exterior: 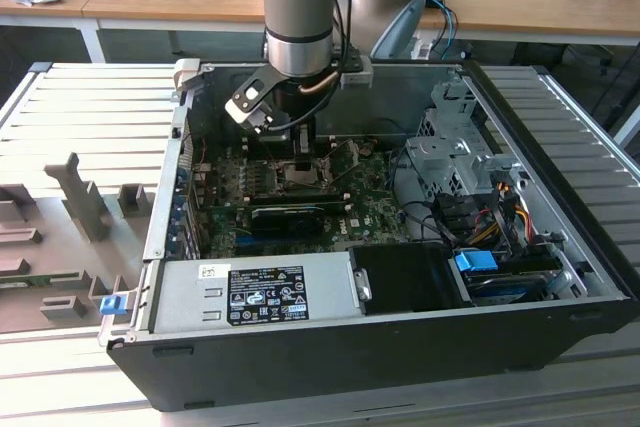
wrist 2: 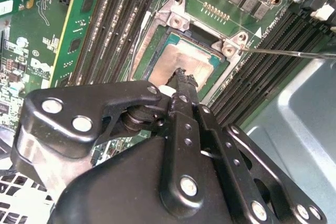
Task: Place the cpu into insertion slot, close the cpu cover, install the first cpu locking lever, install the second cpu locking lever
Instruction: 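Close the cpu cover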
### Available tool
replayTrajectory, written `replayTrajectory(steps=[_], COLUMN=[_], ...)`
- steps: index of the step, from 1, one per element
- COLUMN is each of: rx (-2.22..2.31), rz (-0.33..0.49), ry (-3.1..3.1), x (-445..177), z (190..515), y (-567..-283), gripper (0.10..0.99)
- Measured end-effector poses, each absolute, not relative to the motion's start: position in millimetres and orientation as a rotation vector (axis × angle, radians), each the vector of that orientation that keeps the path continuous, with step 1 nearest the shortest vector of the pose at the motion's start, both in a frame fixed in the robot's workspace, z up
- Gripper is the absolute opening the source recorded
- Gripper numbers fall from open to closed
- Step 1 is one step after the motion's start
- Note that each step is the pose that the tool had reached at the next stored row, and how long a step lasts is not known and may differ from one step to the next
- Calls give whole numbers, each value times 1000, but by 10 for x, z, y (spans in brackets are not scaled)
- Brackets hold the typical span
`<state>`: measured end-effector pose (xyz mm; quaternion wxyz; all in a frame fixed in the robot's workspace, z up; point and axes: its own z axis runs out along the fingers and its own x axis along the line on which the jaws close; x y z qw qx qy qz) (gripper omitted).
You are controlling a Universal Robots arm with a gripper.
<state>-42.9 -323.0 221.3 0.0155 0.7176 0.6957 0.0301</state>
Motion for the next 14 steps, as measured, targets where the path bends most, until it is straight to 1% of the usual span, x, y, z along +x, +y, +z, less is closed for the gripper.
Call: replayTrajectory(steps=[6,14], rx=[2232,2231], rz=[94,91], ry=[2164,2163], x=[-429,-429], z=[2299,2329], y=[-3227,-3225], gripper=[106,106])
